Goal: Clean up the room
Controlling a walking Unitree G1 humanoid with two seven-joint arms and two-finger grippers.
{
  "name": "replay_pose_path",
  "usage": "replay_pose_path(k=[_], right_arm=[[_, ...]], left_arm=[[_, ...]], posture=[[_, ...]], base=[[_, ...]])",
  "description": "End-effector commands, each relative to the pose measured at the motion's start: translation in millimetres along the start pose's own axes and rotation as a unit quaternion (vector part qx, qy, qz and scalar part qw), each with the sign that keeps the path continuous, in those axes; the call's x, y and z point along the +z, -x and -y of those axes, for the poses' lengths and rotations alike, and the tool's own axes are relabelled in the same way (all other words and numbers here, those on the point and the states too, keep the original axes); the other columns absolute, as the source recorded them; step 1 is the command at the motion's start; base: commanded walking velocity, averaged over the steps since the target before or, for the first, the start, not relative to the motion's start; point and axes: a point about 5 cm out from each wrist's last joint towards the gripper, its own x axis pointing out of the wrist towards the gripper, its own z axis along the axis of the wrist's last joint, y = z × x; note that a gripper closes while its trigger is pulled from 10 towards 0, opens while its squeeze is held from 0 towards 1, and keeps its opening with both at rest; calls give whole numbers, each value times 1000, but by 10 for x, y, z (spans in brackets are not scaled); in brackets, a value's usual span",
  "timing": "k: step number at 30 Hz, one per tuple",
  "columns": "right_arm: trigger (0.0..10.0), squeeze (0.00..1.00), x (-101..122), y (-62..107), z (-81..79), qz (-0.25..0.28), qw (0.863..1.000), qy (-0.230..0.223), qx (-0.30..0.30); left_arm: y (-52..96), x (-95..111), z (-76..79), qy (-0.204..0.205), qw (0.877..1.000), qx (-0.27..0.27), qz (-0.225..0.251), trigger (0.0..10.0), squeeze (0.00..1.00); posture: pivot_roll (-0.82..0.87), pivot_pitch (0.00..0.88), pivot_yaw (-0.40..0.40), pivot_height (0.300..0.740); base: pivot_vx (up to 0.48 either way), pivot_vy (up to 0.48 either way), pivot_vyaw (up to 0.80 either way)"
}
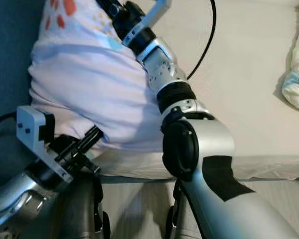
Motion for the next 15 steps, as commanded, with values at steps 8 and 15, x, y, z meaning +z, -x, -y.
replay_pose_path(k=[8,15], right_arm=[[0,0,-813,878,340,-157,978,30,-133],[0,0,-892,1325,534,-180,954,23,-239]], left_arm=[[-42,-616,138,-33,998,30,-41,0,0],[-114,-802,178,-41,996,61,-49,0,0]], posture=[[264,431,-74,570],[270,439,-59,570]], base=[[0,0,0],[0,0,0]])
